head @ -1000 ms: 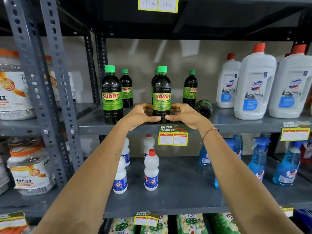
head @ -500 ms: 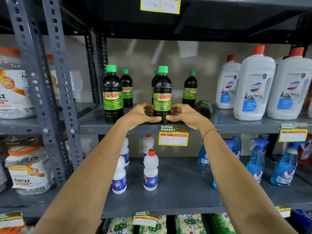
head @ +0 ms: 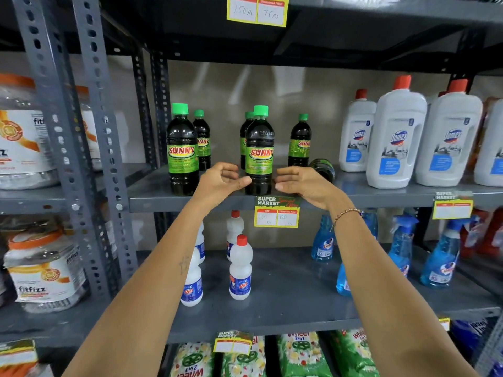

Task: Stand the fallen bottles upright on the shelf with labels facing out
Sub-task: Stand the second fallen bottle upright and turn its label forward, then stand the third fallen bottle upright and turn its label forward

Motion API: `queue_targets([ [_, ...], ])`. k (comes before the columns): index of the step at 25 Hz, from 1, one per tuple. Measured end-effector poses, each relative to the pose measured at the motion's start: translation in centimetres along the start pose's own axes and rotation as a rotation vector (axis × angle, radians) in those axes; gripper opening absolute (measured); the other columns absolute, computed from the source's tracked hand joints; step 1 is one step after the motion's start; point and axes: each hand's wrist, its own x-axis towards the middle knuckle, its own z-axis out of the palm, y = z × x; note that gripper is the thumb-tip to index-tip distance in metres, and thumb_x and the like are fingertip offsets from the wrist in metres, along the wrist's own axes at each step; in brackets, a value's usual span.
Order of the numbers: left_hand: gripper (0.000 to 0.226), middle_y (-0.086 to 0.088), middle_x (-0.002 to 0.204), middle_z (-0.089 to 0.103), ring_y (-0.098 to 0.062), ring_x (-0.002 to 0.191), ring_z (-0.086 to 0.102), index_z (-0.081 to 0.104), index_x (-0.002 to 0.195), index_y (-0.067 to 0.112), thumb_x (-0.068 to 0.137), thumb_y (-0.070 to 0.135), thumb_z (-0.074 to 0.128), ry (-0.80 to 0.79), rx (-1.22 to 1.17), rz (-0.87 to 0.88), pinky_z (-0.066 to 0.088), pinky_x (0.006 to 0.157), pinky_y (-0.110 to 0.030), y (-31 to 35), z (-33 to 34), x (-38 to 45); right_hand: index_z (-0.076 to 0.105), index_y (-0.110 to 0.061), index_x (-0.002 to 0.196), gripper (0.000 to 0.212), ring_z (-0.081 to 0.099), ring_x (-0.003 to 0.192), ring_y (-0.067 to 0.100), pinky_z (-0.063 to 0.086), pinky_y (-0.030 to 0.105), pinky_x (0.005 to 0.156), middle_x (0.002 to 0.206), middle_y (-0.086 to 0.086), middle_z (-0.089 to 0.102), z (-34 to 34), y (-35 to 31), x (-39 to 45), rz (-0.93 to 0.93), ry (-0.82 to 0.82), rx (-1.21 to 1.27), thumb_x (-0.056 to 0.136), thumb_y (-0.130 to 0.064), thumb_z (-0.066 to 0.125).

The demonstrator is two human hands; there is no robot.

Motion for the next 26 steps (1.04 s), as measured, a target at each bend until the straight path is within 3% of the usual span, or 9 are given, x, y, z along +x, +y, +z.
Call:
queue_targets([
  [4, 0.030, -0.001, 0.072, 0.064, -0.011, 0.066, 0.058, 0.063, 0.081, 0.009, 0.091, 0.038, 0.061, 0.284, 0.041, 0.214, 0.046, 0.063, -0.024, -0.2, 1.8, -3.7, 0.063, -0.011, 0.111, 0.024, 0.069, 0.092, 0.017, 0.055, 0.029, 0.085, 0.100, 0.010, 0.072, 0.0, -0.1, -1.9, -0.052, 0.230, 0.014, 0.087, -0.012, 0.067],
  [8, 0.021, -0.001, 0.078, 0.059, -0.016, 0.070, 0.054, 0.056, 0.088, 0.011, 0.099, 0.026, 0.046, 0.174, 0.116, 0.453, 0.045, 0.063, -0.032, 2.2, 6.6, -5.7, 0.065, -0.013, 0.095, 0.007, 0.065, 0.070, 0.008, 0.056, 0.019, 0.065, 0.081, 0.003, 0.070, -1.4, -1.2, -2.9, -0.141, 0.483, 0.068, 0.090, -0.009, 0.061],
  [12, 0.016, -0.005, 0.097, 0.058, -0.020, 0.086, 0.051, 0.056, 0.102, 0.009, 0.097, 0.020, 0.046, 0.139, 0.343, 0.637, 0.043, 0.076, -0.034, 4.3, 12.5, -5.0, 0.065, -0.008, 0.098, 0.014, 0.059, 0.064, 0.010, 0.054, 0.024, 0.065, 0.077, 0.004, 0.064, -5.3, -1.6, -2.4, -0.135, 0.765, 0.080, 0.088, -0.006, 0.055],
  [14, 0.022, -0.011, 0.107, 0.059, -0.027, 0.092, 0.053, 0.056, 0.110, 0.004, 0.096, 0.018, 0.047, 0.196, 0.464, 0.642, 0.042, 0.080, -0.037, 4.7, 15.1, -4.0, 0.065, -0.012, 0.083, 0.015, 0.054, 0.066, 0.020, 0.050, 0.023, 0.065, 0.073, 0.005, 0.060, -7.2, -1.4, -1.9, -0.092, 0.878, 0.033, 0.083, -0.005, 0.051],
  [17, 0.028, -0.012, 0.118, 0.061, -0.030, 0.106, 0.056, 0.057, 0.117, 0.003, 0.095, 0.019, 0.047, 0.250, 0.713, 0.598, 0.042, 0.090, -0.039, 3.7, 17.5, -2.6, 0.044, -0.014, 0.052, 0.032, 0.038, 0.065, 0.023, 0.030, 0.011, 0.038, 0.058, 0.008, 0.042, -9.5, 0.4, -1.0, 0.018, 0.890, -0.088, 0.084, -0.009, 0.051],
  [19, 0.032, -0.013, 0.121, 0.060, -0.031, 0.111, 0.056, 0.057, 0.119, 0.003, 0.096, 0.022, 0.046, 0.284, 0.879, 0.554, 0.042, 0.095, -0.043, 2.1, 18.3, -2.4, 0.059, -0.004, 0.071, 0.025, 0.048, 0.076, 0.024, 0.038, 0.009, 0.052, 0.073, 0.013, 0.054, -10.4, 1.9, -0.6, 0.151, 0.794, -0.048, 0.087, -0.022, 0.055],
  [21, 0.037, -0.014, 0.120, 0.061, -0.032, 0.109, 0.057, 0.058, 0.119, 0.001, 0.096, 0.027, 0.044, 0.324, 0.976, 0.487, 0.039, 0.096, -0.043, 0.8, 18.6, -2.4, 0.056, 0.002, 0.121, 0.055, 0.055, 0.108, 0.029, 0.043, 0.024, 0.089, 0.115, 0.016, 0.061, -10.9, 2.9, 0.1, 0.256, 0.666, -0.050, 0.088, -0.042, 0.054],
  [22, 0.039, -0.014, 0.117, 0.063, -0.032, 0.106, 0.057, 0.059, 0.118, 0.001, 0.097, 0.029, 0.041, 0.338, 1.010, 0.464, 0.037, 0.094, -0.041, 0.4, 18.7, -2.3, 0.048, 0.001, 0.133, 0.070, 0.051, 0.121, 0.031, 0.039, 0.031, 0.097, 0.132, 0.017, 0.055, -11.0, 2.8, 0.4, 0.288, 0.602, -0.097, 0.088, -0.053, 0.050],
  [26, 0.040, -0.011, 0.107, 0.065, -0.031, 0.095, 0.058, 0.062, 0.108, 0.004, 0.099, 0.033, 0.035, 0.354, 1.083, 0.448, 0.037, 0.087, -0.039, 0.6, 18.7, -2.1, 0.035, -0.002, 0.142, 0.103, 0.043, 0.131, 0.033, 0.036, 0.039, 0.106, 0.147, 0.017, 0.042, -10.1, 0.9, 2.2, 0.354, 0.379, -0.368, 0.077, -0.081, 0.035],
])
